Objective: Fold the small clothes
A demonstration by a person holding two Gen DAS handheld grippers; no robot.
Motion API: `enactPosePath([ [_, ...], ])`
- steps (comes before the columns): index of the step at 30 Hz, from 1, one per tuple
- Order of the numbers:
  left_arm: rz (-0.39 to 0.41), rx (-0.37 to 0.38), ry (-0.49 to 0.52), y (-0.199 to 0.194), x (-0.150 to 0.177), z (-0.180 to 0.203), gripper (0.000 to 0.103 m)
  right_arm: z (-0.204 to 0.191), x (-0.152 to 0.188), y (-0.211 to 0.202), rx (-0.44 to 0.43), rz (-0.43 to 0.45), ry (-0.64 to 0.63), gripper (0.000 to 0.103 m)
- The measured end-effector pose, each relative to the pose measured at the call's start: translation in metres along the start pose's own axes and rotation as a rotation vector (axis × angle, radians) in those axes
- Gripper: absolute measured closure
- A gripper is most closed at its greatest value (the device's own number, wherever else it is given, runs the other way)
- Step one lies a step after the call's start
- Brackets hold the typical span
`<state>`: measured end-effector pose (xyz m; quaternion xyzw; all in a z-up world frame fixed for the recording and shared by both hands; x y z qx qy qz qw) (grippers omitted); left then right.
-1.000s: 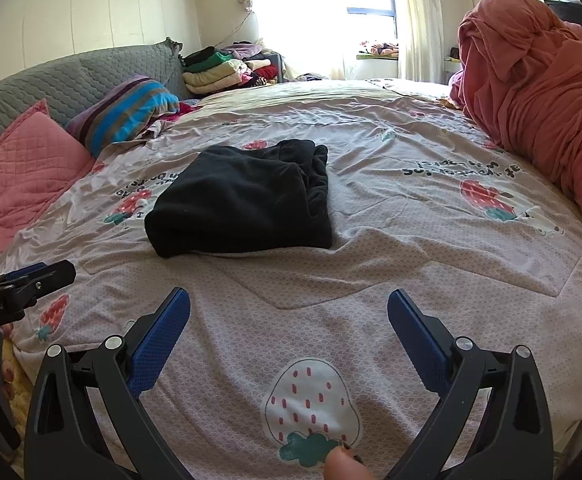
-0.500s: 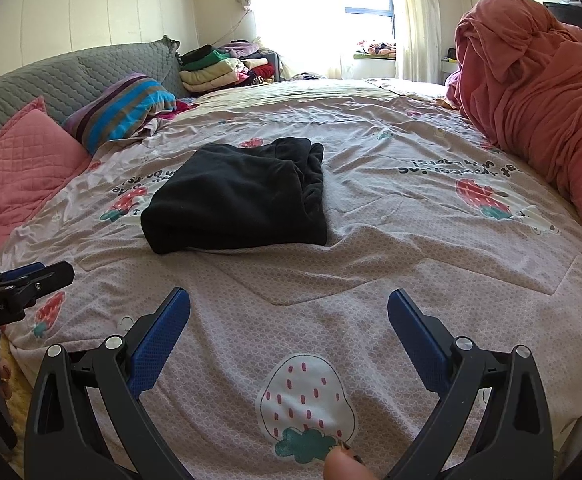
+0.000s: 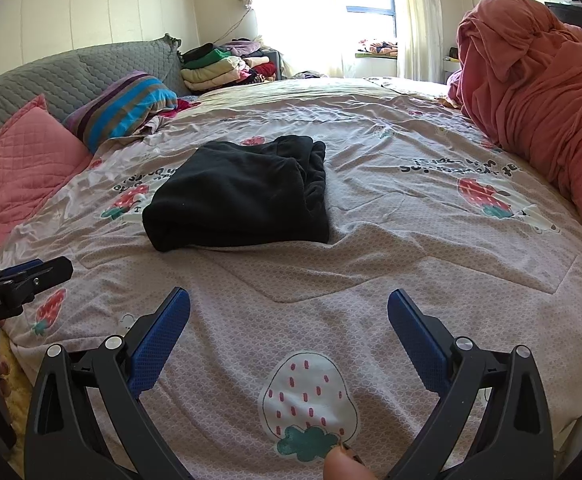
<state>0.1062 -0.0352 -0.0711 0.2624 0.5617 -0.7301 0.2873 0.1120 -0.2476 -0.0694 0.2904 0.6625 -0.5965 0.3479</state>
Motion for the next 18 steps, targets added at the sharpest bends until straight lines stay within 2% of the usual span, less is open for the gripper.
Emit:
enactPosePath([
  [18, -0.019, 0.002, -0.001, 0.0015, 0.0047, 0.0010, 0.009, -0.0019, 0.0029, -0.0004, 0.007, -0.004, -0.003, 0.004],
])
Point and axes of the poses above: each gripper's, at about its wrist camera, not at the fingertips, and y roughly the way its jaws point, z to its right, x to its underside, the point moved 10 cm from there along y, roughly the way its jaws point, and after that the axes turned 5 degrees about x, right-handed, at the moved point
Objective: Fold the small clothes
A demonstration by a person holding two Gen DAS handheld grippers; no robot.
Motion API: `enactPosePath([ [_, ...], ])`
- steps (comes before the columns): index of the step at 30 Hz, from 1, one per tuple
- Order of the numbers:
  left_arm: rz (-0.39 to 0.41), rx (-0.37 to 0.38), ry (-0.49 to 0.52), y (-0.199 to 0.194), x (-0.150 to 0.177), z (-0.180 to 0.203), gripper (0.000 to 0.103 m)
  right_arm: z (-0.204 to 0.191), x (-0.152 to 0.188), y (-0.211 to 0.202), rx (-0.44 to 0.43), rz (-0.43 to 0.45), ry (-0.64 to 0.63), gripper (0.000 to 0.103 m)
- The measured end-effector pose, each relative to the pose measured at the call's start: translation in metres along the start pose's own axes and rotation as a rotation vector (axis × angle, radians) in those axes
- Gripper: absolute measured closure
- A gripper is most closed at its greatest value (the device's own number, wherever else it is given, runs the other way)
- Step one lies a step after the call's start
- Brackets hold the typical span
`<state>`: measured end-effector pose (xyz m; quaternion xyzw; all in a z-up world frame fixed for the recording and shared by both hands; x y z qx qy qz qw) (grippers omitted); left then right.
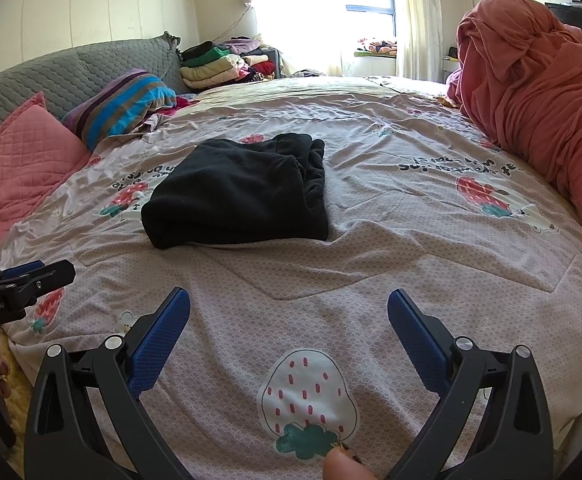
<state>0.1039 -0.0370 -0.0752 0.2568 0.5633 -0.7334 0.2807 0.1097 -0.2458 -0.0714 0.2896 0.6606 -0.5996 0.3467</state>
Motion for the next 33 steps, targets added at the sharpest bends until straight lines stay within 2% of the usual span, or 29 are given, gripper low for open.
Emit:
enactPosePath([
  [16, -0.005, 0.006, 0.002, 0.000, 0.002, 0.002, 0.009, 0.008, 0.004, 0.002, 0.023, -0.009, 0.010, 0.004],
  [21, 0.012, -0.004, -0.009, -0.003, 0.000, 0.000, 0.009, 0.035, 0.012, 0.003, 0.118, -0.032, 0.063, 0.004],
  [25, 0.047, -0.004, -0.056, -0.014, -0.005, -0.012, 0.009, 0.099, 0.020, -0.004, 0.281, -0.037, 0.200, 0.004],
  [29, 0.071, -0.055, -0.159, -0.023, -0.021, -0.055, 0.009, 0.215, 0.036, -0.034, 0.564, -0.021, 0.372, 0.005],
  [31, 0.086, -0.087, -0.244, -0.029, -0.032, -0.095, 0.009, 0.290, 0.059, -0.060, 0.759, -0.044, 0.483, 0.005],
  [33, 0.100, -0.144, -0.306, -0.036, -0.041, -0.133, 0.009, 0.350, 0.086, -0.085, 0.896, -0.076, 0.596, 0.005],
])
Point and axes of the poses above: each gripper's, at about its wrist camera, not at the fingertips, and y roughly the way its jaws point, z to its right, x to its underside, the point moved 10 cm from there along y, roughly the way its jaws point, and after that the axes turned 5 degrees about x, right-handed, at the moved point
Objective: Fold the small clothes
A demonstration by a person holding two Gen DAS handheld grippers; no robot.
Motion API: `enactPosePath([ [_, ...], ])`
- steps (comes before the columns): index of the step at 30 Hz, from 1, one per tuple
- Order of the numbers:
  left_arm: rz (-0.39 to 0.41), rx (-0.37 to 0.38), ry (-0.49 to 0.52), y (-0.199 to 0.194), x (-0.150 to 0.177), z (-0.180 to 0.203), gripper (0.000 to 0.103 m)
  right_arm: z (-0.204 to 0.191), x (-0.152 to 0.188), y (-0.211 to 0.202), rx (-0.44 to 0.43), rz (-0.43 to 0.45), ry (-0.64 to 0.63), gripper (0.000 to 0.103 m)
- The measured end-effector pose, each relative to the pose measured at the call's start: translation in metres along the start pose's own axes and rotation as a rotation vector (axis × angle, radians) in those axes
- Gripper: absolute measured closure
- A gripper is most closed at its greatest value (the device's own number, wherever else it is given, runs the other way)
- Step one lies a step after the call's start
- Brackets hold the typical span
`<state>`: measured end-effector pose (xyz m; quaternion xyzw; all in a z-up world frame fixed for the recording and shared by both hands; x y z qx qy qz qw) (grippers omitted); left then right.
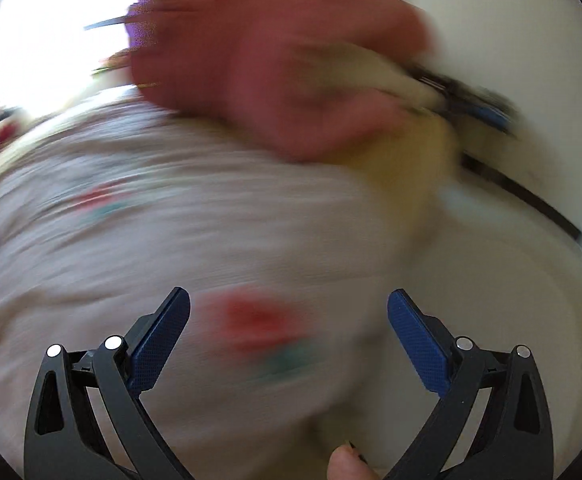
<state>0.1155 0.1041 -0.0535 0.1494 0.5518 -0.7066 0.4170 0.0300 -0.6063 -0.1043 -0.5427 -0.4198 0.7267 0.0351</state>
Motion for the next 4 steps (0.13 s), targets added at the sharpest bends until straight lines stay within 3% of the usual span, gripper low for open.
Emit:
enactPosePath([
  [4, 0.052, -0.207, -0.161, -0.003, -0.047, -0.107, 0.009, 0.118, -0.005, 0.058, 0.253, -0.104, 0.200, 0.004],
])
Point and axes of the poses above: each gripper's, at about its wrist camera, not at the fingertips, and y roughly the way its jaws point, z to its right, x to its underside, the point moved 10 cm from there along y, roughly the way its jaws point, and after that the axes turned 5 degrees about x, right-handed, at the moved point
